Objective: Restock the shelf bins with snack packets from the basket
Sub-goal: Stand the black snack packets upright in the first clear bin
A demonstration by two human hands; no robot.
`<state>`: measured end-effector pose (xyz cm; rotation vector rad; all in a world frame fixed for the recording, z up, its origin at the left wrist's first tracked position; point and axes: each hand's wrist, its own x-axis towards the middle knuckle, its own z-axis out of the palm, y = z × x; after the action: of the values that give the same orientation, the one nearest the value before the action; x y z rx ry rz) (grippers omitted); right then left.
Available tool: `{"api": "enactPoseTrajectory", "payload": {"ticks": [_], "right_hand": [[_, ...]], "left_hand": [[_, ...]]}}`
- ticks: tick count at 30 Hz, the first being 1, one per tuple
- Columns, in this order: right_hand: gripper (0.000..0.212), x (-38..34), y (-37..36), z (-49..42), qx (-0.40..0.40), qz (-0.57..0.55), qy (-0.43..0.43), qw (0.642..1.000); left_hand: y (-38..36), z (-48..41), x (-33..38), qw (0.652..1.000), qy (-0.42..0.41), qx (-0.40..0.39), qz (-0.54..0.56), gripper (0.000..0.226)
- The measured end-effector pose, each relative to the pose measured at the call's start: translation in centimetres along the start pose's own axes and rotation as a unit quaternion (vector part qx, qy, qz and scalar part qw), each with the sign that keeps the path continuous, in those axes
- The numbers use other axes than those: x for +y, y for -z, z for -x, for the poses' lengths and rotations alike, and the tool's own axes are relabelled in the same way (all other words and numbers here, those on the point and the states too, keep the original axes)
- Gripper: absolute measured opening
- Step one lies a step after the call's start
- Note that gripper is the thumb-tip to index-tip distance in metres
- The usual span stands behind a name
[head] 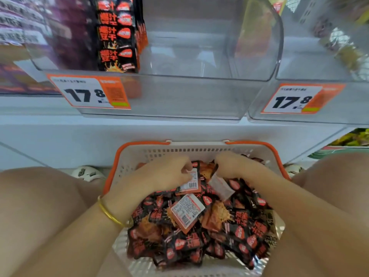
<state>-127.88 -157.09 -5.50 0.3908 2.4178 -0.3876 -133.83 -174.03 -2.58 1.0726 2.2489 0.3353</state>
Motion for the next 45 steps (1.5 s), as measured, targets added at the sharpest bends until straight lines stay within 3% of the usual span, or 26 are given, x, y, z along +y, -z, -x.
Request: {"api": "enactPoseTrajectory", "payload": {"ticks": [2,4,6,8,10,12,14,16,18,21,23,26,28,31,34,37,42,45], "right_hand": [[0.009,-0.2,1.6,0.7,-0.001,-0.238,-0.025,0.971],[0.021,-0.9,2.4,1.4,-0.028,-0.486,-0.019,0.874],[0.025,-1.6,2.9,2.3,-0.078,-0.627,-0.003,0.775],[0.022,-1.9,3.3,2.9,-0.09,-0.668,0.01,0.739],[0.06,-1.5,3.6,3.5,-0.082,-0.636,0.023,0.767],[0.076,-1.9,4.1,4.6,-0.052,-0.61,0.094,0.785],[0.065,-3.2,5.0,6.1,-0.023,-0.598,0.193,0.778],[0.032,-5.5,7.3,7.9,0.04,-0.539,0.276,0.795],[0.021,-8.1,10.9,9.2,0.111,-0.516,0.307,0.792],[0.018,-10.9,17.1,8.8,0.201,-0.507,0.289,0.787],[0.018,-12.5,19.8,6.5,0.224,-0.476,0.244,0.815],[0.013,-14.9,20.6,1.7,0.123,-0.374,0.122,0.911],[0.016,-16.2,19.4,-1.0,0.023,-0.334,0.049,0.941],[0.021,-17.2,18.0,-3.4,0.0,-0.335,0.01,0.942],[0.021,-18.1,17.7,-4.1,0.013,-0.339,0.004,0.941],[0.029,-19.2,17.7,-4.6,0.056,-0.331,0.009,0.942],[0.024,-20.7,18.3,-6.0,0.127,-0.382,0.014,0.916],[0.035,-20.8,19.1,-6.6,0.164,-0.39,0.021,0.906]], "left_hand": [[-0.4,0.2,0.4,0.999,-0.036,-0.021,0.014,0.056],[-0.7,0.7,0.9,0.998,-0.055,-0.012,-0.038,0.075],[-0.7,1.0,1.2,0.99,-0.082,0.062,-0.094,0.069],[0.6,1.5,1.2,0.979,-0.099,0.158,-0.078,0.04],[3.0,2.4,0.7,0.973,-0.076,0.217,-0.018,0.019],[6.0,3.9,0.1,0.961,-0.044,0.256,0.092,0.021],[8.8,5.7,0.0,0.935,-0.06,0.271,0.221,0.03],[11.2,7.1,0.6,0.901,-0.103,0.295,0.302,0.04],[13.7,7.6,0.7,0.86,-0.124,0.351,0.348,0.032],[17.3,7.0,-1.0,0.789,-0.084,0.518,0.319,0.023],[18.7,6.3,-2.8,0.774,-0.026,0.599,0.202,0.024],[18.5,5.5,-4.5,0.795,0.027,0.599,0.095,0.023],[17.8,5.2,-4.8,0.802,0.022,0.586,0.118,0.024],[17.3,4.7,-5.4,0.815,0.049,0.561,0.136,0.024],[17.2,4.4,-5.3,0.856,0.096,0.499,0.091,0.022],[17.6,4.3,-4.9,0.896,0.127,0.422,0.059,0.021],[18.2,4.3,-4.9,0.933,0.137,0.329,0.054,0.02],[18.9,4.2,-5.0,0.956,0.144,0.25,0.05,0.023]]}}
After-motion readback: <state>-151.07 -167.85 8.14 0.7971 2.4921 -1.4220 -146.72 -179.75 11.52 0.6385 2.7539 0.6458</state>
